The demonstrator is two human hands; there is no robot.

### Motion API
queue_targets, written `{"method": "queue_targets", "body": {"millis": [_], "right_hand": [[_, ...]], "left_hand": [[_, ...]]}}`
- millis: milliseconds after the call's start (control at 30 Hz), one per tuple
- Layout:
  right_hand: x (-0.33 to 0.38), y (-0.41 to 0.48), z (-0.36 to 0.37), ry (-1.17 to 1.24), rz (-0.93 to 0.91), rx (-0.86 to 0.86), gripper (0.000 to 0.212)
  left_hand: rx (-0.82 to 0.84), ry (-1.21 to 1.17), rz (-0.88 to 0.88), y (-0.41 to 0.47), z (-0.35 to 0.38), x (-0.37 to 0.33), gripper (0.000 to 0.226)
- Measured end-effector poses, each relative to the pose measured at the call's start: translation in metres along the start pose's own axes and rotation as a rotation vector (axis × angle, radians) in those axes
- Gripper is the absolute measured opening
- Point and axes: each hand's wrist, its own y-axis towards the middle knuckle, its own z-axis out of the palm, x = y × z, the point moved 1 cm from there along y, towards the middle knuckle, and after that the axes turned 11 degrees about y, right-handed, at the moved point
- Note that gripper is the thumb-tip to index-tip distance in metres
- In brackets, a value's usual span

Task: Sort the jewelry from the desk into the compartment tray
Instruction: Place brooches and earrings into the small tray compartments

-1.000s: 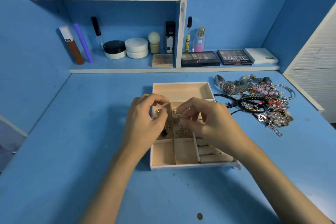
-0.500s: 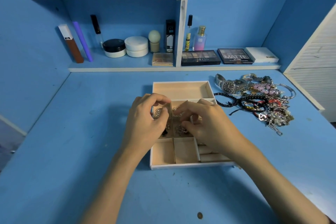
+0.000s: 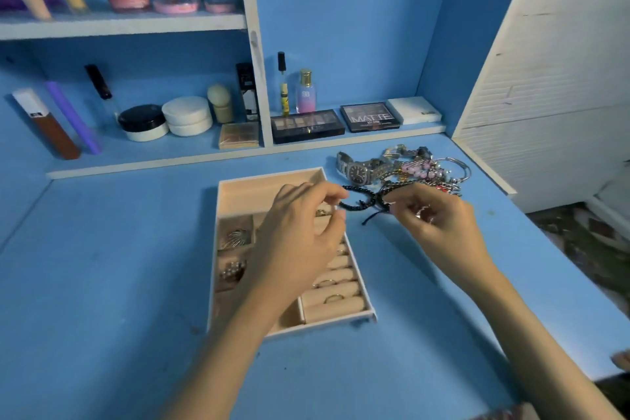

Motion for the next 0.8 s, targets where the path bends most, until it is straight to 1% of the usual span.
{"method": "queue_targets", "body": {"millis": [133,200,300,400,500,600,700,800], "right_hand": [[-0.019,0.002,-0.024,-0.020,0.052,-0.132,0.031],[-0.028,0.000,-0.030,-0.037,0.042,-0.185,0.037],[-0.034,-0.002,-0.035,-0.050,0.023,-0.226,0.040],[-0.038,-0.003,-0.039,-0.066,0.015,-0.242,0.041],[-0.041,-0.004,-0.043,-0.070,0.018,-0.266,0.047],[-0.041,-0.005,-0.046,-0.083,0.013,-0.272,0.040],[-0.042,-0.005,-0.047,-0.118,0.022,-0.246,0.037],[-0.041,-0.005,-0.046,-0.169,0.038,-0.187,0.035]], "left_hand": [[0.087,0.010,0.049,0.017,0.029,-0.020,0.021],[0.152,0.028,0.073,0.026,0.045,-0.027,0.023],[0.247,0.108,0.126,0.037,0.067,-0.036,0.026],[0.293,0.207,0.177,0.045,0.083,-0.043,0.030],[0.320,0.289,0.200,0.049,0.092,-0.045,0.034],[0.325,0.318,0.205,0.052,0.096,-0.046,0.034],[0.325,0.323,0.208,0.053,0.098,-0.047,0.030],[0.317,0.264,0.183,0.053,0.099,-0.047,0.019]]}}
